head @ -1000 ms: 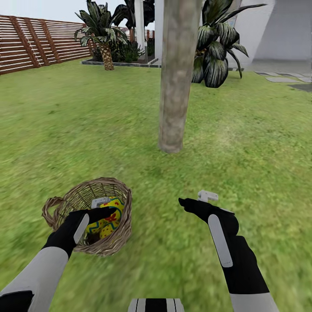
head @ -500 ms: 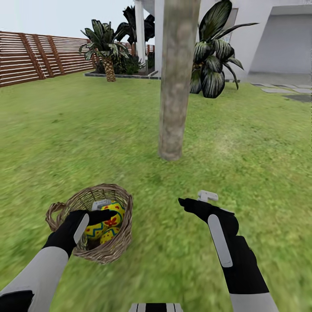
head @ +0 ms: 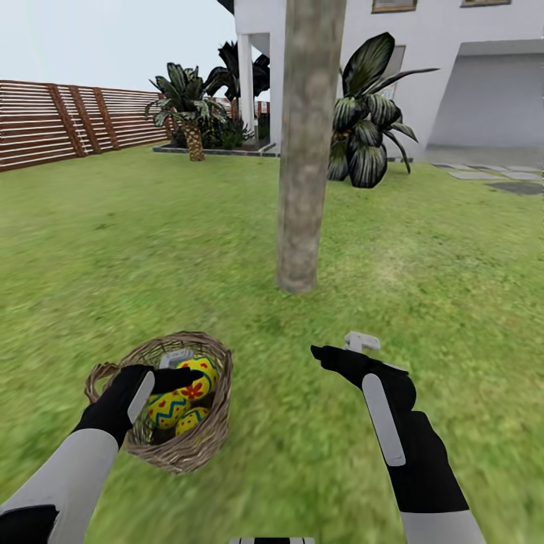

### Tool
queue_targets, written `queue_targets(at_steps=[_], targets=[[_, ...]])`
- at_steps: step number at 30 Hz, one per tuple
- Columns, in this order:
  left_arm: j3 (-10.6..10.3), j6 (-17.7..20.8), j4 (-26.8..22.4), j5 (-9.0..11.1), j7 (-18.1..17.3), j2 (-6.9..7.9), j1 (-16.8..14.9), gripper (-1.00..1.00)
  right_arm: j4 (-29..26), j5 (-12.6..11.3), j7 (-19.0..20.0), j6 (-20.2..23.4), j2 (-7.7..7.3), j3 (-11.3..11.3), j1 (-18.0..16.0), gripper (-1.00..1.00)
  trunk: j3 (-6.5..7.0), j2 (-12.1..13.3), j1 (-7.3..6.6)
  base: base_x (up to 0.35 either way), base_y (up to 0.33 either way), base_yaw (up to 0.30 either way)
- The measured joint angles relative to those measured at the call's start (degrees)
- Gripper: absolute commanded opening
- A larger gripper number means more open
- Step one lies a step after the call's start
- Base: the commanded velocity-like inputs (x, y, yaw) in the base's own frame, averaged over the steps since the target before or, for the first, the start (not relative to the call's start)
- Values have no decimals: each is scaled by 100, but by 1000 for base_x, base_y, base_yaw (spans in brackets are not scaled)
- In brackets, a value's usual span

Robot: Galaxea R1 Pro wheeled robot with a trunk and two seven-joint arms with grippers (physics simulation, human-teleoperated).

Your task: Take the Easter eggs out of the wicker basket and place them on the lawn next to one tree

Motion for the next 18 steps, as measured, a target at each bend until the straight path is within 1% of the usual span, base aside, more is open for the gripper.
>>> queue_targets(at_steps=[3,8,13,18], targets=[[-3,113,0,-12,-1,7,-6,-100,0,0,0,-1,0,0,0,100,67,4,-8,0,0,0],[-5,317,-1,-15,-5,66,-9,-100,0,0,0,1,0,0,0,100,177,11,-21,0,0,0],[-5,536,-1,-17,33,82,-9,-100,0,-1,-8,-3,0,101,0,100,288,17,-33,0,0,0],[-5,629,-1,-20,81,116,-9,-100,0,0,-9,-3,0,113,0,100,399,24,-46,0,0,0]])
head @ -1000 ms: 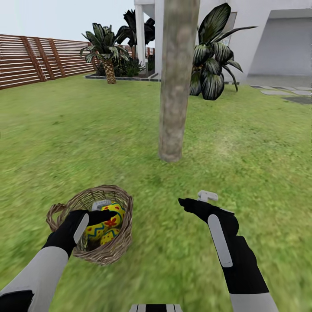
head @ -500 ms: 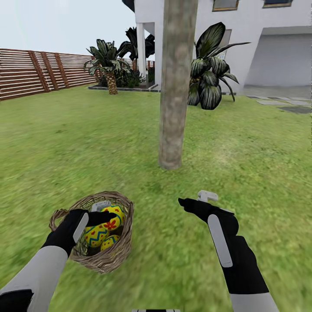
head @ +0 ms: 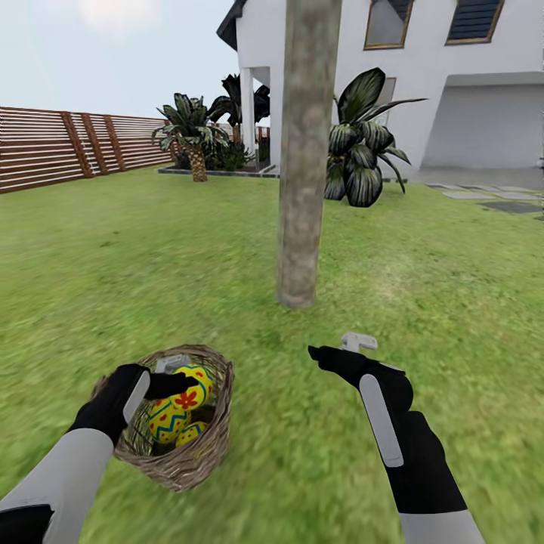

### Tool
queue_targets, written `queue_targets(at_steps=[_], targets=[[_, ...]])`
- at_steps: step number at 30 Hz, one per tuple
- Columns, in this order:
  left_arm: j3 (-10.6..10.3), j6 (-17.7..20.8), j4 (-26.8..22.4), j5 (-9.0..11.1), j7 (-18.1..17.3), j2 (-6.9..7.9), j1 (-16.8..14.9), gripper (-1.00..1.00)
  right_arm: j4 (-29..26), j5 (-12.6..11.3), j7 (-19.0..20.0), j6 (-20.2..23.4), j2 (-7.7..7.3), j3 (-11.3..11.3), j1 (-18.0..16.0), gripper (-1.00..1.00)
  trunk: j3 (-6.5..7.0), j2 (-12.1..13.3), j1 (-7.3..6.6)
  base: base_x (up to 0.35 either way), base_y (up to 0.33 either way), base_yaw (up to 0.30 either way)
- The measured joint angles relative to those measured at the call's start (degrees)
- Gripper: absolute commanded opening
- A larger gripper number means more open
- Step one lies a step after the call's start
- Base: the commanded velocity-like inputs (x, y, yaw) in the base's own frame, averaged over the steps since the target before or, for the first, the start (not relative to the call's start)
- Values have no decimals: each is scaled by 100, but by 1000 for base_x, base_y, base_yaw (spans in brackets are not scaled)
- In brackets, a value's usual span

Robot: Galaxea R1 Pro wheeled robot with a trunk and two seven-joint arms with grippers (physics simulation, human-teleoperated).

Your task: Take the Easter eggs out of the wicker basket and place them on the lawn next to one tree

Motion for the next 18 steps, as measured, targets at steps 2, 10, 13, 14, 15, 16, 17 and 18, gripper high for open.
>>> queue_targets(at_steps=[2,10,13,14,15,16,17,18], targets=[[0,102,-5,4,4,20,0,-100,0,0,0,2,0,1,0,100,44,3,-5,0,0,0],[-11,307,-48,19,7,129,7,-100,0,1,0,3,0,1,0,100,89,6,-10,0,0,0],[-41,321,-62,-67,2,132,8,-100,0,1,2,-1,0,1,0,100,89,6,-10,0,0,0],[-43,348,-65,-184,-4,128,9,-100,0,1,1,1,0,1,0,100,89,6,-10,0,0,0],[-45,394,-67,-300,-11,122,9,-100,0,1,1,1,0,1,0,100,89,6,-10,0,0,0],[-45,461,-71,-378,-16,118,9,-100,0,1,0,3,0,1,0,100,89,6,-10,0,0,0],[-47,561,-75,-439,-15,115,9,-100,0,0,0,1,0,1,0,100,111,7,-13,0,0,0],[-47,622,-77,-461,-15,115,9,-100,0,0,0,1,0,5,0,100,133,8,-15,0,0,0]])
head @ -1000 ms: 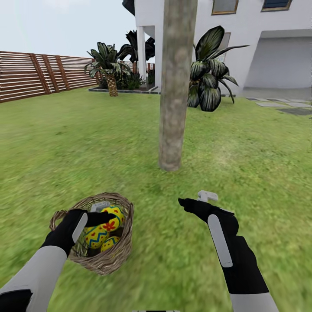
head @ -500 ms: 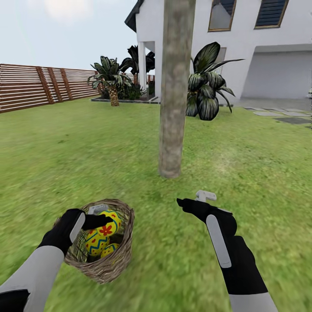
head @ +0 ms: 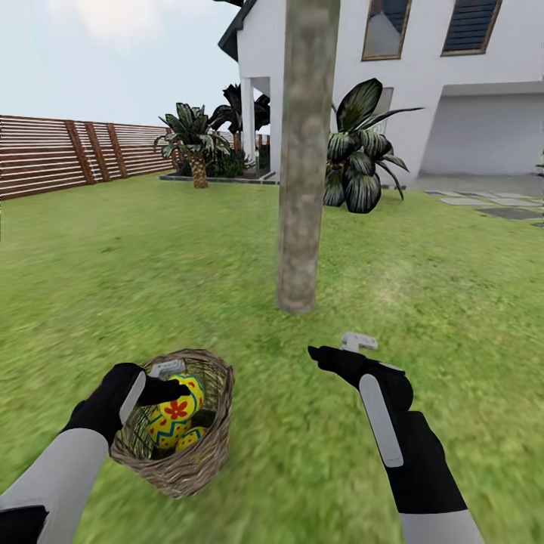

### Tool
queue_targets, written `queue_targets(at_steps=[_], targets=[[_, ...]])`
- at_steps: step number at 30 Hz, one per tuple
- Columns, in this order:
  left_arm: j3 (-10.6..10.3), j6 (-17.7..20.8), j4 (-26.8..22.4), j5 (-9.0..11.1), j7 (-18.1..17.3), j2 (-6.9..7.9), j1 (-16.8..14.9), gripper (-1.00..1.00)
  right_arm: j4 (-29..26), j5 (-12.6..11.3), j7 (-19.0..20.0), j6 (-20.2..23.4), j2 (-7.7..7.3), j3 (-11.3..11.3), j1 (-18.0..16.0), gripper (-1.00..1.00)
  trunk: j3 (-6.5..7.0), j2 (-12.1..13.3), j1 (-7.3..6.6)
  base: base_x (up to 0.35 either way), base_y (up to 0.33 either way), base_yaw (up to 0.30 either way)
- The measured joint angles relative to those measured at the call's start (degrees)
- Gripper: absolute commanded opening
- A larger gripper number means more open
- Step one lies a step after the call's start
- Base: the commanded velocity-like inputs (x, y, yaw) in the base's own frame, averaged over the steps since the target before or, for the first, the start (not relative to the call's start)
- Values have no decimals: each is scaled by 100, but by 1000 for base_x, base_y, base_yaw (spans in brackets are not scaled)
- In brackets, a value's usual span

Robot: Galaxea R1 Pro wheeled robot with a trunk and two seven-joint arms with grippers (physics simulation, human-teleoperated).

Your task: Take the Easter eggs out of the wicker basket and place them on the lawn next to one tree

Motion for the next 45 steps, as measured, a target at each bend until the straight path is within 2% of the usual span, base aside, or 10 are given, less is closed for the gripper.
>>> queue_targets(at_steps=[6,9,16,32,45], targets=[[-7,147,8,-53,1,2,-8,-100,0,0,0,1,0,29,0,100,133,8,-15,0,0,0],[-9,408,-7,-44,-7,4,-13,-100,0,0,0,-1,0,28,0,100,200,12,-23,0,0,0],[-7,725,-13,-39,-14,5,-24,-100,2,0,0,2,0,32,0,100,355,21,-41,0,0,0],[-8,828,-21,-47,-6,5,-25,-100,7,0,0,3,0,32,0,100,710,43,-82,-57,0,0],[-8,828,-26,-41,-7,5,-23,-100,22,4,0,-1,0,32,0,100,943,564,-367,-59,0,0]])
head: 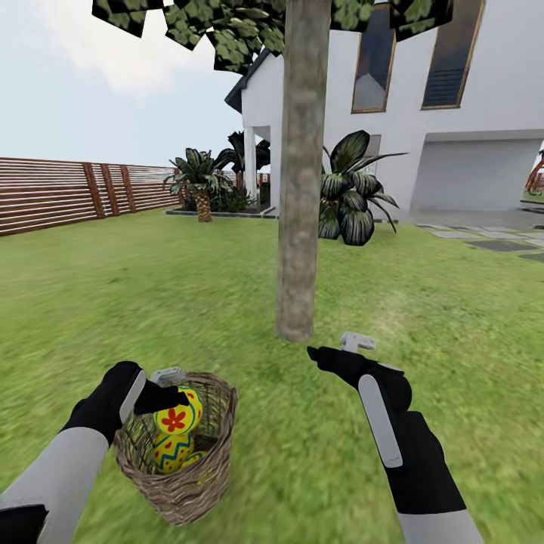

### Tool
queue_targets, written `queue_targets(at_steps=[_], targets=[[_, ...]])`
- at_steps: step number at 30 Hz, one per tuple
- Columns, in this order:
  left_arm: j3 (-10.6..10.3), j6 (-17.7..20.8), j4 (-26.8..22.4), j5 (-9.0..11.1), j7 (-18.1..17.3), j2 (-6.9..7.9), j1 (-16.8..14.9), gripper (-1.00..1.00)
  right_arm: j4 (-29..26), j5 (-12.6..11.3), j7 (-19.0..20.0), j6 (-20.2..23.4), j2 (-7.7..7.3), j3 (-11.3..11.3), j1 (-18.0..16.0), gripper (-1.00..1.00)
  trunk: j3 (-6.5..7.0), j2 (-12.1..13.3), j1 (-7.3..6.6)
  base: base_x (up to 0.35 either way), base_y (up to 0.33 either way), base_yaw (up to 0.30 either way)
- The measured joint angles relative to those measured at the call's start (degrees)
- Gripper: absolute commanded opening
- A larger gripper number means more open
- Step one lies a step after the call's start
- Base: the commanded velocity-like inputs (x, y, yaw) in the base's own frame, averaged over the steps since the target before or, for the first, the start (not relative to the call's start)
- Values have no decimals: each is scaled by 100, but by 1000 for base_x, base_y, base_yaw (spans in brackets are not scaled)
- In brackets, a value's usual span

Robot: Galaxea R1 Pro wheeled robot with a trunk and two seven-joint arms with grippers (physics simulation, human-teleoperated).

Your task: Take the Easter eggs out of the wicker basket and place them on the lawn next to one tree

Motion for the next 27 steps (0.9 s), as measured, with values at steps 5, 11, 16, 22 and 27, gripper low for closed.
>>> queue_targets(at_steps=[5,11,16,22,27], targets=[[0,0,-3,-1,0,5,0,-100,7,-2,0,2,0,0,0,100,90,201,-110,0,0,0],[-1,0,-10,4,0,8,-3,-100,19,3,0,-2,0,1,0,100,197,441,-242,0,0,0],[-7,0,-98,-10,1,9,1,-100,22,2,0,-2,0,3,0,100,287,642,-351,0,0,0],[-7,0,-174,-27,2,10,5,-100,42,2,0,-2,0,8,0,100,395,883,-483,-28,0,0],[-5,0,-182,-27,2,12,6,-100,48,-1,0,1,0,8,0,100,485,1083,-593,-59,0,0]])
